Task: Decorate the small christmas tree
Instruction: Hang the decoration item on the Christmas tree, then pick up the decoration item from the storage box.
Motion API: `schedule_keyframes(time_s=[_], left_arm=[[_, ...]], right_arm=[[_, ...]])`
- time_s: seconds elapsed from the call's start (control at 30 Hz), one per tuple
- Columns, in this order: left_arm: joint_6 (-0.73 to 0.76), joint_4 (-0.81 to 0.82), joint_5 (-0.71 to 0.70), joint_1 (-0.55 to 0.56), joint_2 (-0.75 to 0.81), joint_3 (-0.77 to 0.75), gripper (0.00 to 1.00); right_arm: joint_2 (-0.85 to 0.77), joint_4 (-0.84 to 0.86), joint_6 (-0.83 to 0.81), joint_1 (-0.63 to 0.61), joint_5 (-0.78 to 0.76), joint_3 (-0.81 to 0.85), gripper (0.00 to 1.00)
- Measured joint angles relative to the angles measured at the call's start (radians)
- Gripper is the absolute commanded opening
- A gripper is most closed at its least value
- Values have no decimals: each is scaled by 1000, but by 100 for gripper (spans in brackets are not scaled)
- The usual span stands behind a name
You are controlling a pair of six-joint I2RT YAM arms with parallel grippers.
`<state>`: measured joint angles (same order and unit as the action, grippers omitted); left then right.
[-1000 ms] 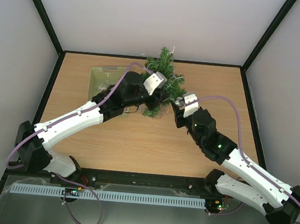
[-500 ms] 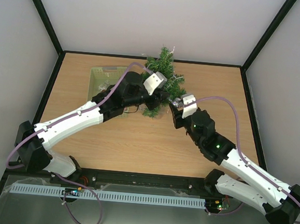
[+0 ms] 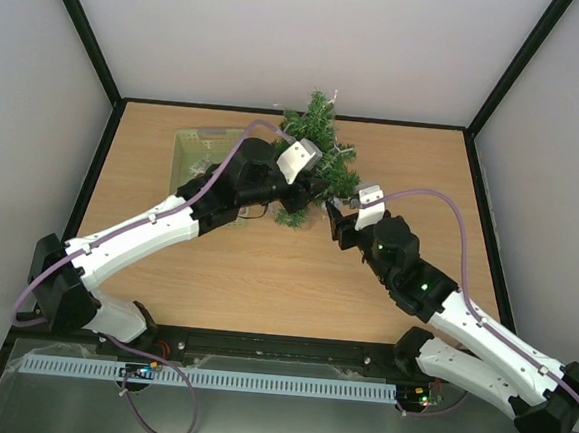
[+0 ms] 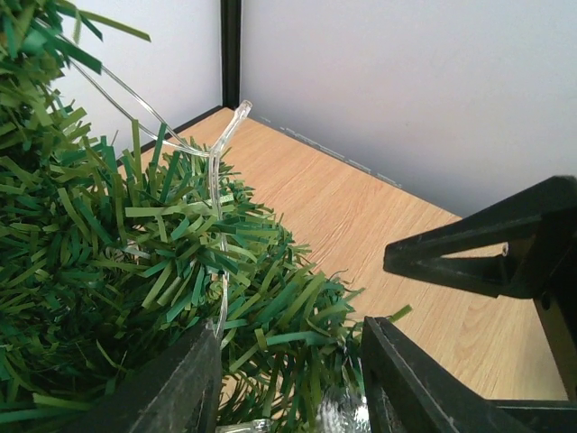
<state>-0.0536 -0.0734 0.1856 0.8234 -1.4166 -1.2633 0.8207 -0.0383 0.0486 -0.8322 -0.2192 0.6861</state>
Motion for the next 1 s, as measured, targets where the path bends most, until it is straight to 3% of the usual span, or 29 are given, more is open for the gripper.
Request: schedule_keyframes(time_s=[0.33,0.43,0.5,0.53,0.57,0.87,1.0], left_arm=[[-33,-11,8,0,43,0,63],[-48,-30,-7,0,90,0,72],[-61,-48,-29,0,127,0,81],[-64,-56,-41,0,146,1,93],[-76,-67,-62,0,170,4,99],[-152,-159,-280,-49,370,174,99],[-219,-195,-305,-196,380,251,99]], right_arm=[[-100,-42,45,0,22,0,98],[-153,-69,64,0,42,-4,98],[-198,-86,80,0,53,-11,98],[-220,-93,88,0,59,-16,98],[-246,-97,99,0,69,-23,98],[-349,-138,208,0,116,-89,98],[-335,-204,280,0,34,-85,98]])
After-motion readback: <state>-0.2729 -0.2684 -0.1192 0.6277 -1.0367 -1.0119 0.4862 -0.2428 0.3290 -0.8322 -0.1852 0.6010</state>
